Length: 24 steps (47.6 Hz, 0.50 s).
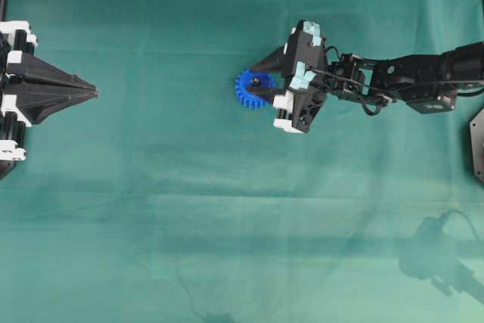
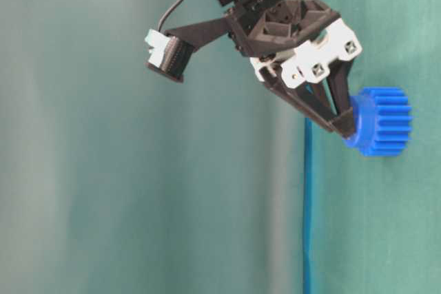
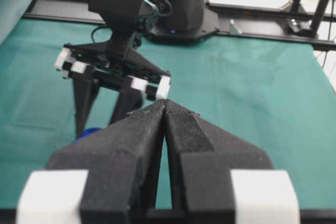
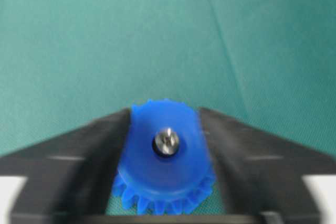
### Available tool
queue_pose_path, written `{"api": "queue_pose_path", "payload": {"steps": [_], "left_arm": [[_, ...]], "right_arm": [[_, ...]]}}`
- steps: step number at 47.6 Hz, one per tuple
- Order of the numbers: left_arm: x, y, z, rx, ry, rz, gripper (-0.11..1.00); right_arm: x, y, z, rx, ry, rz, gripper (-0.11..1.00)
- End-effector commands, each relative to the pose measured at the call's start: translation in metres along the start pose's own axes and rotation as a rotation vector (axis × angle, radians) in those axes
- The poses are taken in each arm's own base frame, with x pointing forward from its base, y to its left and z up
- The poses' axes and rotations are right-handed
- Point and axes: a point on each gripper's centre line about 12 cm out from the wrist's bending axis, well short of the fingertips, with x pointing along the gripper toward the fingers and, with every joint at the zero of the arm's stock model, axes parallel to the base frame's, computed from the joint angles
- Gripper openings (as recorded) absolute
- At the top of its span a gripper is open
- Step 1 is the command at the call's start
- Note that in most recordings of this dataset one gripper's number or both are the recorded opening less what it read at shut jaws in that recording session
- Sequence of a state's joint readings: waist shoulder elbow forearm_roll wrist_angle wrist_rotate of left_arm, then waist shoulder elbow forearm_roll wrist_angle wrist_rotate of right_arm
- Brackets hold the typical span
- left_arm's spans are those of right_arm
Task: Insert the shaft placed at a random location into the center hole of the small gear at another random location.
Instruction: 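Open the right gripper to release the shaft in the gear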
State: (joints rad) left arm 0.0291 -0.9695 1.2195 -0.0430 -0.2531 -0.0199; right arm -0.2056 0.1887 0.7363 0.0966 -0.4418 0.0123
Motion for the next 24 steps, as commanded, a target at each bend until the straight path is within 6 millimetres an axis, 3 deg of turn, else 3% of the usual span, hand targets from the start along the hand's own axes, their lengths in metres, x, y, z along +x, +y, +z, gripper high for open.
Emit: {"api": "queue_pose_path", "payload": {"steps": [1, 4, 14, 24], "left_arm": [[0.002, 0.0, 0.002, -0.002, -0.003, 0.003, 0.0], [0.002, 0.0, 0.002, -0.003, -0.002, 0.002, 0.0], [0.002, 0.0, 0.003, -0.003, -0.003, 0.003, 0.0], [0.002, 0.0, 0.003, -0.002, -0.003, 0.003, 0.0]], "right_arm": [[0.001, 0.001, 0.014, 0.001, -0.04, 0.003, 0.71], [0.001, 0.002, 0.017, 0.001, -0.047, 0.005, 0.78], [-0.007, 0.004, 0.034, -0.006, -0.081, 0.01, 0.74], [-0.032, 0.007, 0.068, -0.011, -0.12, 0.024, 0.74]]}}
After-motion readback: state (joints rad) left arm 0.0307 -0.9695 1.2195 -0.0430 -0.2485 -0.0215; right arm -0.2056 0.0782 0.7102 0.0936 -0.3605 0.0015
